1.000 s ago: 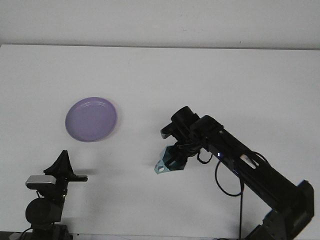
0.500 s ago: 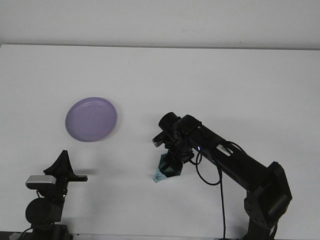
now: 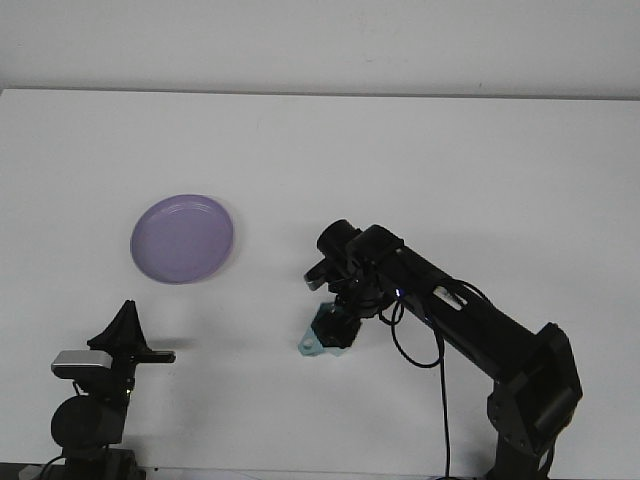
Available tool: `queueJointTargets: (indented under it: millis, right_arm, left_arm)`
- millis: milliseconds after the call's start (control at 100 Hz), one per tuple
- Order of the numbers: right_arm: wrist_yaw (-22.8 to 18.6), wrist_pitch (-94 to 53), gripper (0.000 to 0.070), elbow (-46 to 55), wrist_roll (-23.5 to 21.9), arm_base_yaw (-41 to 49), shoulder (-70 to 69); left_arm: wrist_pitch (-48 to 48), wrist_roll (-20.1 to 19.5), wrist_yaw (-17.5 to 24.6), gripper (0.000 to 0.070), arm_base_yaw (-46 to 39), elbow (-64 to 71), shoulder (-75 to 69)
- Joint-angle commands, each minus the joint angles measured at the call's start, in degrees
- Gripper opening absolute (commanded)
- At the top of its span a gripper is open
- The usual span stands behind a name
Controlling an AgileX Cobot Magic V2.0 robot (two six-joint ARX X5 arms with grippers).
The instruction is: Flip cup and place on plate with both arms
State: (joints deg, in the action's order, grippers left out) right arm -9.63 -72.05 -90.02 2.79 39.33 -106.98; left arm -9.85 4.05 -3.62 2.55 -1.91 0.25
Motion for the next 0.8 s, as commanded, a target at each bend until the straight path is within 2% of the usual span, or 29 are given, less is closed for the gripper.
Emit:
queueJointTargets:
  millis: [0, 170, 290, 570, 710, 790]
  right_arm:
    - [0.0, -1.5, 0.0550, -3.6, 0.2, 0.1, -1.2]
    - [0.0, -4.3, 0.0555, -10.3, 0.0, -0.9, 0.2]
    - [0.5, -4.0, 0.0554, -13.5, -0.1, -2.0, 3.0]
    - [-0.5, 5.1, 0.0552, -11.8, -0.6, -6.9, 15.8]
    - [2.2, 16.9, 0.0551, -2.3, -2.9, -9.4, 26.3]
    - [4.5, 24.7, 0.0550, 6.2, -3.2, -10.6, 33.5]
  left_arm:
    - [-0.6, 1.4, -0.3, 0.0013, 0.1, 1.1, -0.1]
    - [-0.7, 5.6, -0.2, 0.0014, 0.1, 1.1, -0.1]
    - [-0.7, 11.0, 0.6, 0.0013, 0.1, 0.9, -0.1]
    - [2.8, 21.7, 8.9, 0.0013, 0.1, -3.8, 1.6]
    - [9.1, 22.0, 13.7, 0.0013, 0.1, -10.0, 7.0]
    - [10.9, 20.2, 18.2, 0.0013, 0.1, -14.0, 11.9]
